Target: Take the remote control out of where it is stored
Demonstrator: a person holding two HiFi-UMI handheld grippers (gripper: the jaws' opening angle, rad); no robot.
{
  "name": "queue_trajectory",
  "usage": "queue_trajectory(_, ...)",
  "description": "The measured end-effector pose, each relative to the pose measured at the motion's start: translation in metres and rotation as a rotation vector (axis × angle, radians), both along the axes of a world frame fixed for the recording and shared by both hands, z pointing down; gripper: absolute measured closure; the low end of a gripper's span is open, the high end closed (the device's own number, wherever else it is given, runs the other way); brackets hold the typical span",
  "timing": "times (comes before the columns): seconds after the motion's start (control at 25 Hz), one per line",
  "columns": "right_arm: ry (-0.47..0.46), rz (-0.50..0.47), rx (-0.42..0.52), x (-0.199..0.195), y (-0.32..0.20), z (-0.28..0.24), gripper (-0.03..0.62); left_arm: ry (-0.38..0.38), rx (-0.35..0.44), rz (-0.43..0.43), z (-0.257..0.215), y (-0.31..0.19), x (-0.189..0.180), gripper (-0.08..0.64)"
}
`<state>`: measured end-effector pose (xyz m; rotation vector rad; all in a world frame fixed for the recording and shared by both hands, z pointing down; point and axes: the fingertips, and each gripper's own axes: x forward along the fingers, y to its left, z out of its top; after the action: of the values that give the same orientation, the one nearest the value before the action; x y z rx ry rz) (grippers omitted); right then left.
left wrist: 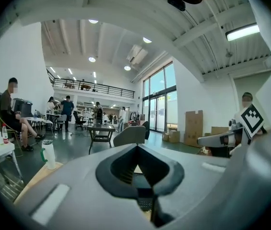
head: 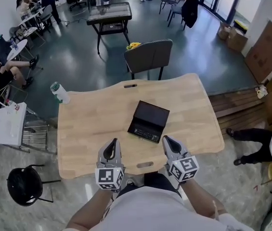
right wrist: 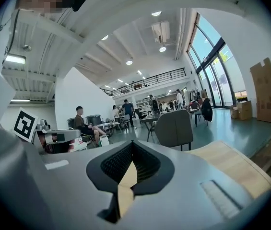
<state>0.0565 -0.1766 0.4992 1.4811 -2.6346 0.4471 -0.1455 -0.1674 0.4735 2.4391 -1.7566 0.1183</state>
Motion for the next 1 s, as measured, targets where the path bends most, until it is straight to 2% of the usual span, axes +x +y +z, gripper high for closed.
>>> queue_trajectory(0.24, -0.032, -0.102, -0.006, 0.015, -0.058, 0.005, 0.566, -0.017, 0.003, -0.111, -0.004, -0.040, 0.011, 0.558)
queue_trajectory(0.44, -0.037, -0.147, -0.045, 0.018, -0.076, 0.021, 0.566, -0.034, -0.007, -0.139, -0.001, -0.055, 0.020, 0.558)
queue_trajectory(1.0, 0.010, -0.107, -0.102, 0.005, -0.091, 0.052, 0.565, -0.037, -0.094, -0.015, 0.044, -0.088, 0.028, 0.558)
